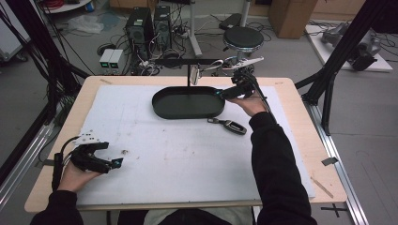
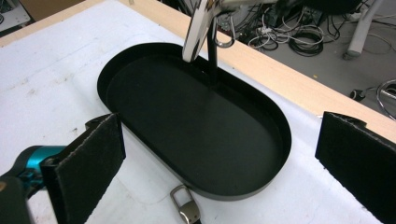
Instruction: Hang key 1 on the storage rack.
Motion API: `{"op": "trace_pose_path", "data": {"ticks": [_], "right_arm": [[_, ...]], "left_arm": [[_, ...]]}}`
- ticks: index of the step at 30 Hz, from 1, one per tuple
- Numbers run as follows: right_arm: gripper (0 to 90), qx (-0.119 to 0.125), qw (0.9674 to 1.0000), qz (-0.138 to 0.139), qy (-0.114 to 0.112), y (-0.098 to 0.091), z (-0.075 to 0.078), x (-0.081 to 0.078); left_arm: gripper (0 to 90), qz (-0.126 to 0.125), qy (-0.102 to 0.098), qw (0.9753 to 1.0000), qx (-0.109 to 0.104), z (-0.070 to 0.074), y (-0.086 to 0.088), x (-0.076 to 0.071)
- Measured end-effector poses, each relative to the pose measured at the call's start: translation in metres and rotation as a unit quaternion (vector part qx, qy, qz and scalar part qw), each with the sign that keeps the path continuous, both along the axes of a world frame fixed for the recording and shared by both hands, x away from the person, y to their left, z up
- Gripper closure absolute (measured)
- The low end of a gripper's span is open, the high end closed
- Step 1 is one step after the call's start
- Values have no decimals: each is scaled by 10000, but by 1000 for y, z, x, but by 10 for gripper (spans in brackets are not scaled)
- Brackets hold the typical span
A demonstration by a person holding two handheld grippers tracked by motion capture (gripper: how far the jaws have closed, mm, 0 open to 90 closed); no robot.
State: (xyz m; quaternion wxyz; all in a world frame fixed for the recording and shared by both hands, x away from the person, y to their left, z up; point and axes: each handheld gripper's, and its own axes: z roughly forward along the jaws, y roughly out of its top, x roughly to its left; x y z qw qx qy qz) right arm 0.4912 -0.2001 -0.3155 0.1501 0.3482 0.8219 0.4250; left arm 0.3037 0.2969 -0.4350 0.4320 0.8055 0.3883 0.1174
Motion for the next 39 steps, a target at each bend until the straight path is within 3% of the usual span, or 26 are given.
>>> {"op": "trace_pose_path", "data": {"ticks": [16, 29, 39], "right_arm": [[8, -59, 9998, -7, 207, -13, -26, -12], [8, -198, 9987, 56, 460, -14, -54, -18], [8, -317, 9978, 154, 561, -6, -64, -16]], "left_arm": [[25, -7, -3, 10000, 24, 0, 0, 0], [25, -2, -7, 10000, 29, 0, 0, 0], [25, 6, -16, 10000, 8, 0, 0, 0]]}}
